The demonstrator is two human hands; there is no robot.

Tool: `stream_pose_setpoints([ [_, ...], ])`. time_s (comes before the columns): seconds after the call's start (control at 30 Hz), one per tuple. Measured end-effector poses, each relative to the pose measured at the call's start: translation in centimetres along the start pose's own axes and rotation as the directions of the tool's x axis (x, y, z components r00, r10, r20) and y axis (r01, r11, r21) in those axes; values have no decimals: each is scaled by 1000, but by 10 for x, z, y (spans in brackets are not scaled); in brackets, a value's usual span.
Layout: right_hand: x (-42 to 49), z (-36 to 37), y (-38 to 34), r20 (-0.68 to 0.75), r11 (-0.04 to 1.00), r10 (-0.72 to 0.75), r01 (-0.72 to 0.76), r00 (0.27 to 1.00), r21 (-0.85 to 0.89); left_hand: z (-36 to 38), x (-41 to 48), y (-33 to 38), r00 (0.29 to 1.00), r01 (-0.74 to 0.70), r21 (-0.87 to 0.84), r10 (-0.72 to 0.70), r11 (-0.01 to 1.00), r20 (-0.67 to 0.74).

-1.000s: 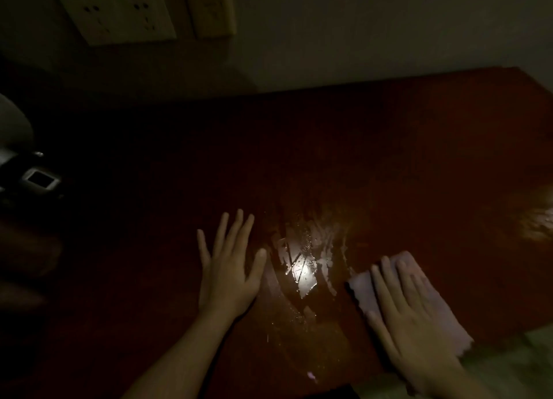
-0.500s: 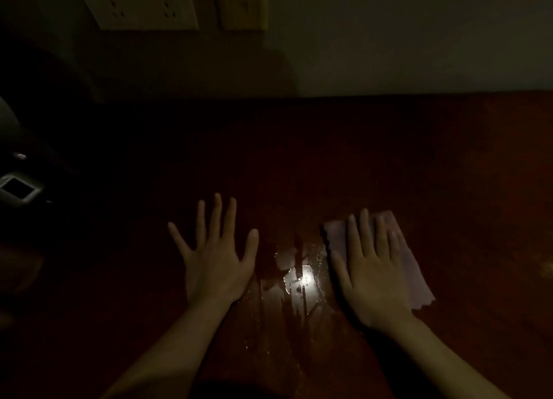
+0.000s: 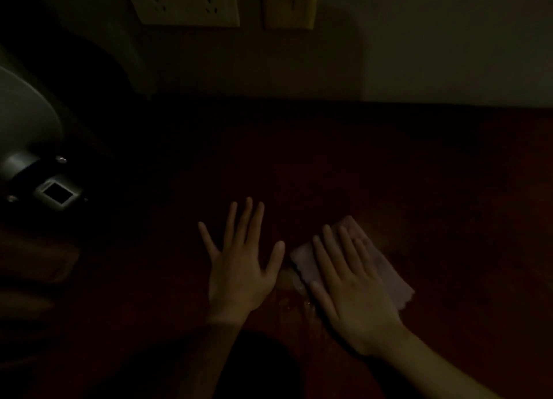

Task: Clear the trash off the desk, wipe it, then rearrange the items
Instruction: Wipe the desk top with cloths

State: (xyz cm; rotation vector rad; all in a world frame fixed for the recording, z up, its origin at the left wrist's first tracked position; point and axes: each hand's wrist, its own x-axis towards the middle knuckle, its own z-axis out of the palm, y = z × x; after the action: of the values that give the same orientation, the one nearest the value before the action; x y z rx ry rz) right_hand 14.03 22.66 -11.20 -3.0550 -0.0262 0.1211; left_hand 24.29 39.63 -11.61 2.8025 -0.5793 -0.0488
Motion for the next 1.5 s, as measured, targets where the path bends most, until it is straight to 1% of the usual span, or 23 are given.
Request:
stream_pose_setpoints([
  [0.03, -2, -3, 12, -2, 1000, 23, -23, 1000, -20, 0, 1, 0, 1000, 2, 1, -2, 1000, -4],
  [0.1, 17, -9, 23, -4, 984, 176, -176, 984, -2, -1, 3, 2, 1000, -2, 1, 2, 1000, -8],
  [0.17, 47, -6, 14, -26, 931, 364, -362, 931, 50, -2, 5, 2, 1000, -17, 4, 17, 1000, 1],
  [0.2, 57, -5, 2, -36, 908, 417, -414, 908, 68, -3, 4, 2, 1000, -23, 11, 23, 1000, 11],
  [0.23, 57, -1, -12, -39, 908, 416, -412, 909, 79, -3, 3, 1, 999, -33, 19, 33, 999, 17],
  [0.3, 29, 6, -42, -59, 959, 283, -281, 957, 39, -6, -1, -1, 997, -75, 19, 75, 997, 22],
  [0.37, -23, 11, -61, -57, 988, 153, -152, 987, 13, -8, -11, -6, 992, -119, 2, 119, 993, 30],
  [0.43, -75, 14, -59, -24, 996, 93, -92, 995, 10, -10, -31, -13, 987, -155, 7, 155, 988, 37],
  [0.5, -109, 12, -47, -16, 992, 127, -127, 992, -25, -12, -53, -20, 982, -188, -8, 188, 982, 35],
  [0.57, -114, 7, -42, -18, 967, 255, -255, 967, -25, -15, -66, -26, 978, -207, -24, 208, 978, 28],
  [0.63, -95, 9, -50, -30, 899, 437, -435, 899, 50, -16, -69, -29, 976, -218, -18, 219, 976, 15],
  [0.67, -83, 11, -58, -33, 863, 503, -500, 864, 74, -16, -69, -29, 973, -229, -9, 229, 973, 9],
  [0.7, -75, 13, -68, -30, 848, 528, -524, 849, 86, -15, -69, -29, 970, -242, -4, 242, 970, 9],
  [0.73, -73, 16, -78, -32, 860, 507, -503, 861, 85, -15, -71, -30, 967, -254, 0, 254, 967, 18],
  [0.87, -119, 24, -111, -55, 959, 281, -280, 958, 33, -17, -86, -34, 951, -303, 1, 302, 953, 58],
  [0.97, -170, 24, -114, 6, 976, 213, -214, 977, 38, -20, -104, -39, 943, -326, -29, 328, 945, 61],
  [1.07, -200, 19, -101, 35, 971, 240, -240, 970, -5, -21, -111, -41, 945, -324, -71, 326, 944, 22],
  [1.13, -205, 17, -88, 65, 950, 311, -311, 948, -2, -20, -109, -43, 955, -296, -118, 294, 948, -39],
  [1.2, -193, 13, -76, 84, 898, 436, -439, 896, 24, -21, -105, -45, 971, -234, -184, 221, 955, -90],
  [1.27, -167, 11, -65, 46, 829, 551, -553, 833, 79, -20, -103, -47, 982, -176, -240, 155, 955, -104],
  [1.33, -137, 8, -58, 39, 784, 610, -610, 791, 111, -19, -101, -46, 984, -171, -251, 154, 953, -87],
  [1.4, -102, 6, -57, 23, 796, 595, -593, 803, 118, -19, -88, -53, 983, -170, -239, 149, 956, -105],
  [1.5, -68, 8, -61, 40, 862, 497, -499, 867, 89, -22, -62, -67, 989, -107, -208, 82, 972, -126],
])
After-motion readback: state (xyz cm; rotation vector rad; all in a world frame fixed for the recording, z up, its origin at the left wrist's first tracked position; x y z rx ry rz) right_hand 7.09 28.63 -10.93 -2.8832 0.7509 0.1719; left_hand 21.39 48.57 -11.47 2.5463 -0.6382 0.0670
